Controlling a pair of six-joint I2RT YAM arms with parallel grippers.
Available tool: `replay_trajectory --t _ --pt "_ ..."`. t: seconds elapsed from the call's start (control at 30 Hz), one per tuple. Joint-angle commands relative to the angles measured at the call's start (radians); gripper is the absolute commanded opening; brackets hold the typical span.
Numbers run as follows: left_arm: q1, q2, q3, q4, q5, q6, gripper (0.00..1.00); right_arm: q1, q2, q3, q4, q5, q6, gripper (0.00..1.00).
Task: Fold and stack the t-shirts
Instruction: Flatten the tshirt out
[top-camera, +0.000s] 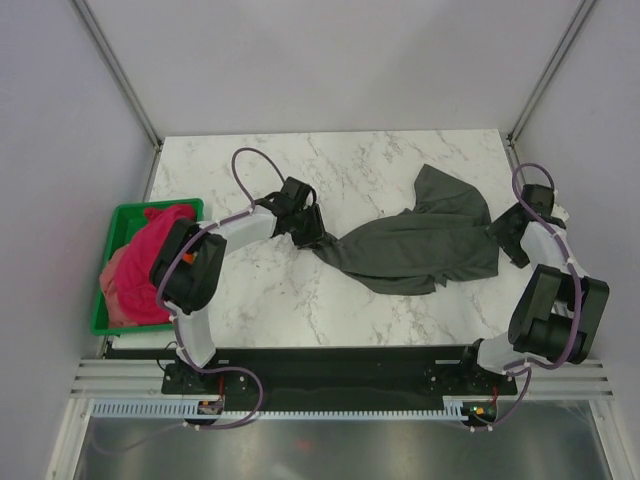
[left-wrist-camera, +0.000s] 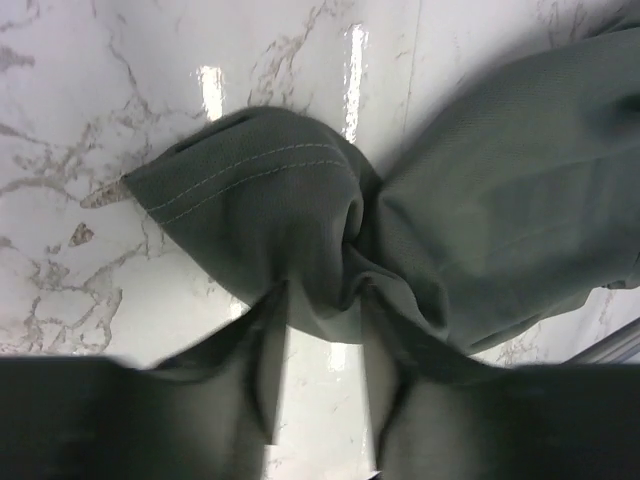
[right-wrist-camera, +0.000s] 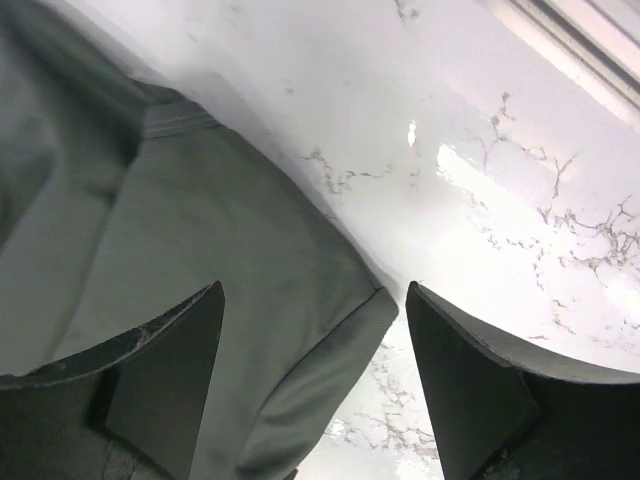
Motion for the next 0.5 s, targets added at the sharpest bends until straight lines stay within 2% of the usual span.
replay_trajectory --t 0.0,0.07,0.1,0.23,0.33,0.37,0.43,0.47 --pt "-0.003 0.009 0.061 0.029 -0.051 0.052 0.32 -0.021 0.037 -0.041 0.057 -0.023 -0.017 0.82" --pt "-0.001 0.009 0.067 0.027 -0.065 0.070 0.17 -0.021 0.052 -0.066 0.075 -0.037 -0.002 0.80" --pt "-0.001 0.004 0.068 0.026 -0.078 0.076 0.02 -0.021 0.054 -0.074 0.090 -0.039 0.006 0.80" --pt "0.009 -0.023 0.061 0.021 -0.110 0.101 0.02 -0.021 0.060 -0.152 0.134 -0.051 0.049 0.78" --pt "0.017 -0.035 0.053 0.016 -0.117 0.101 0.02 -0.021 0.081 -0.189 0.166 -0.051 0.070 0.68" --pt "0.017 -0.045 0.052 0.013 -0.124 0.103 0.02 -0.021 0.095 -0.189 0.166 -0.052 0.066 0.47" --pt "0.023 -0.055 0.055 -0.012 -0.141 0.112 0.02 -0.021 0.089 -0.175 0.164 -0.081 0.045 0.23" --pt "0.028 -0.068 0.070 -0.028 -0.148 0.116 0.02 -0.020 0.062 -0.164 0.141 -0.094 0.037 0.00"
